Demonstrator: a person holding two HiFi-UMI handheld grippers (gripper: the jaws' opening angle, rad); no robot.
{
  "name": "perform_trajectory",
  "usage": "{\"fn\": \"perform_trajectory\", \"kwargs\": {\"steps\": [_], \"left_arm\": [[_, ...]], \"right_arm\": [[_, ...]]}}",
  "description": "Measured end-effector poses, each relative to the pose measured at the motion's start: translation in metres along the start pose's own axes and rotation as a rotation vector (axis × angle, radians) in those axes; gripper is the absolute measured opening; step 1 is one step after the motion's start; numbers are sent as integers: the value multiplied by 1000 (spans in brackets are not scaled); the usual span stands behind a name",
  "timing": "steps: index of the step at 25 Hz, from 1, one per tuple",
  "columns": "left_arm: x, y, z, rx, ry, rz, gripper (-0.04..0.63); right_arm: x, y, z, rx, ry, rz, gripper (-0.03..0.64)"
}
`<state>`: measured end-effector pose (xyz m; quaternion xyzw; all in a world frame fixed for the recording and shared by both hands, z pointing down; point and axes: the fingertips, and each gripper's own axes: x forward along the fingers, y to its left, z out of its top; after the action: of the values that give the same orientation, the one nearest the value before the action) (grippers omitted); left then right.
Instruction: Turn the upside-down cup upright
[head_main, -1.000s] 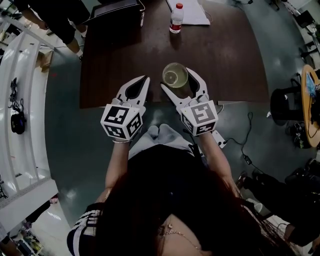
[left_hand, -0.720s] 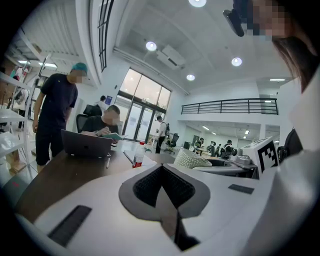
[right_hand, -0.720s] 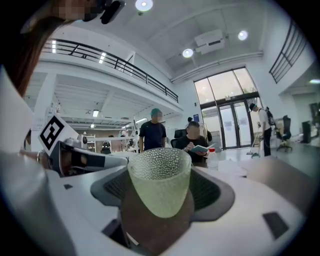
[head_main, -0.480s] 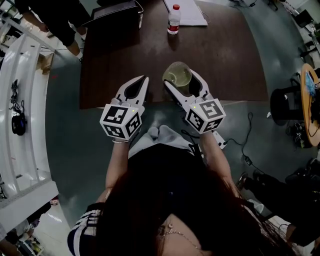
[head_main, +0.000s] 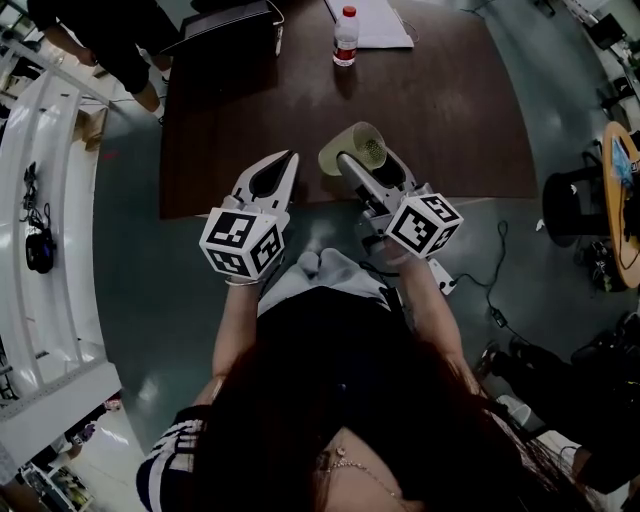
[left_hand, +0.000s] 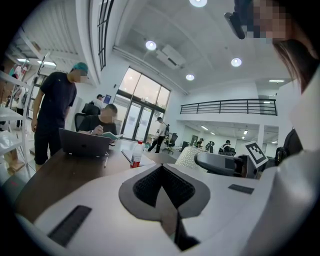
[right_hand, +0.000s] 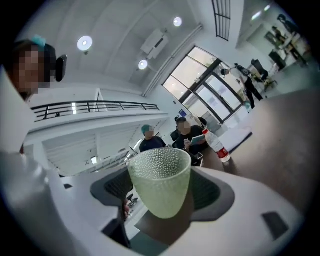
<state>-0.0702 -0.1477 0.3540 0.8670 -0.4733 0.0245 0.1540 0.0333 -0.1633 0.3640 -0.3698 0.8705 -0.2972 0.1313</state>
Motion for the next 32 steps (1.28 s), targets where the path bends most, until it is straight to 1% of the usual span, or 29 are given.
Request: {"fn": "perform_trajectory", "kwargs": {"steps": [6, 9, 15, 22, 24, 32], "left_arm": [[-4, 5, 0, -15, -7, -9, 2], [-7, 6, 1, -21, -15, -21, 2], [-10, 8, 2, -36, -27, -42, 3], [-14, 8, 1, -44, -24, -56, 3], [-15, 8, 0, -46, -22, -56, 2], [-18, 9, -3, -55, -20, -62, 3]], "right_arm": [[2, -3, 2, 236, -60, 54, 368], [4, 0, 4, 312, -74, 91, 368], [4, -6, -4, 476, -100, 112, 368], [6, -3, -11, 643, -119, 166, 368], [6, -3, -11, 669, -124, 173, 368], [7, -3, -12, 707, -127, 195, 368]]}}
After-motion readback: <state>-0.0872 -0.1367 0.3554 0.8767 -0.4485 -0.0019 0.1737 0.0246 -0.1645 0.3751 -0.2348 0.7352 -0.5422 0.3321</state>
